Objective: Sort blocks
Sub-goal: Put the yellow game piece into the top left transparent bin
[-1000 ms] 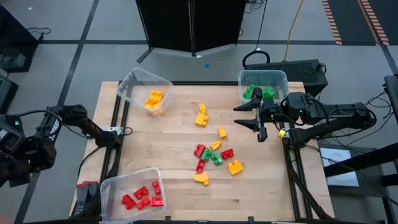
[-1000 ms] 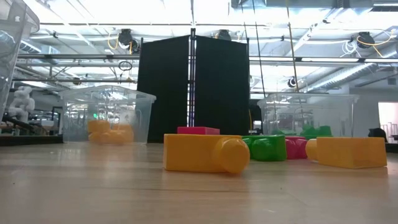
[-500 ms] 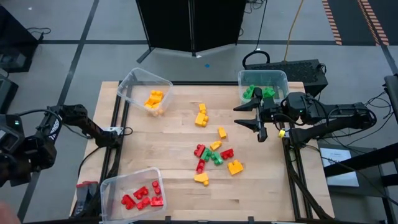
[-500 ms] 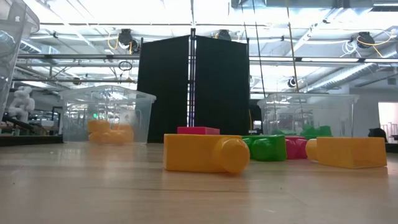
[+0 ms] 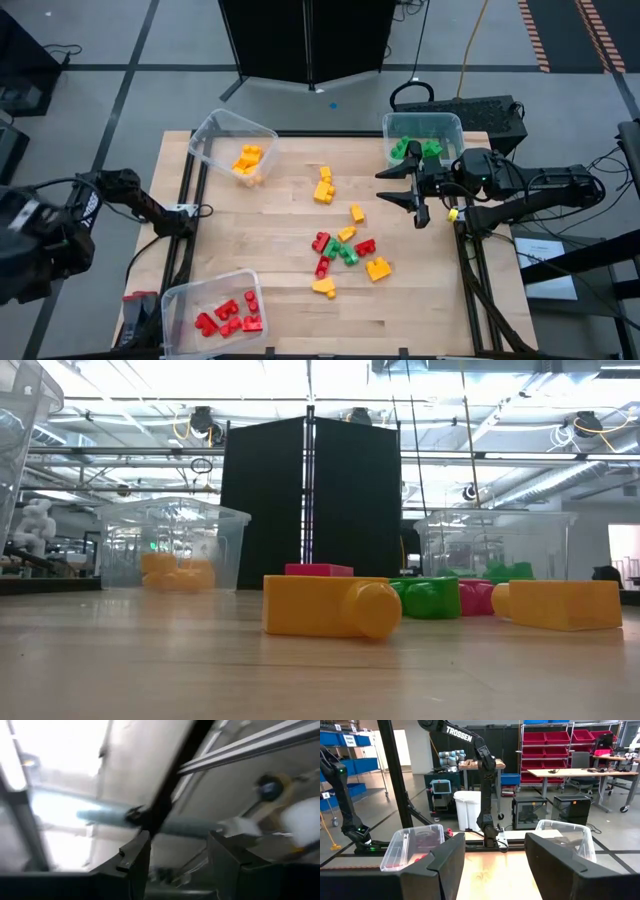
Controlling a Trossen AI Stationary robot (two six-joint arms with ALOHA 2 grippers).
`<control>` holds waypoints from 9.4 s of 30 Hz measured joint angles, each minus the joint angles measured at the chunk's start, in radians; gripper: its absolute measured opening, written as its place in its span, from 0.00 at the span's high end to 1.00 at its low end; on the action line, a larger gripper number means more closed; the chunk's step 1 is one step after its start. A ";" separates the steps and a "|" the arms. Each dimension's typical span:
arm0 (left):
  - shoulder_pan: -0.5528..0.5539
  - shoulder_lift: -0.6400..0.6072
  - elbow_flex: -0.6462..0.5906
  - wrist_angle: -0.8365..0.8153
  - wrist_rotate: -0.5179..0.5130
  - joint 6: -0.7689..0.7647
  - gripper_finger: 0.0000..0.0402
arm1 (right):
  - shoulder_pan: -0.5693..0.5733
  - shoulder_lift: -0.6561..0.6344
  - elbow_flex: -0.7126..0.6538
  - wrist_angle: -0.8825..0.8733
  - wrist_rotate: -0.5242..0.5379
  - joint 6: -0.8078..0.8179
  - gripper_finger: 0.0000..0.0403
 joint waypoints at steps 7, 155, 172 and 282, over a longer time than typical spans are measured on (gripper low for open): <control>0.085 -0.001 0.000 0.075 -0.195 0.072 0.60 | 0.000 0.000 0.000 0.000 0.000 0.000 0.50; 1.354 0.799 0.000 -1.515 0.312 0.288 0.60 | 0.388 -0.109 0.000 -1.163 -0.077 0.516 0.50; 1.371 0.862 0.001 -1.480 0.333 0.365 0.60 | 0.388 -0.109 0.000 -1.152 -0.076 0.516 0.50; 1.780 0.070 -0.337 -2.386 -0.132 -1.447 0.70 | 0.388 -0.109 0.000 -1.041 0.052 0.479 0.50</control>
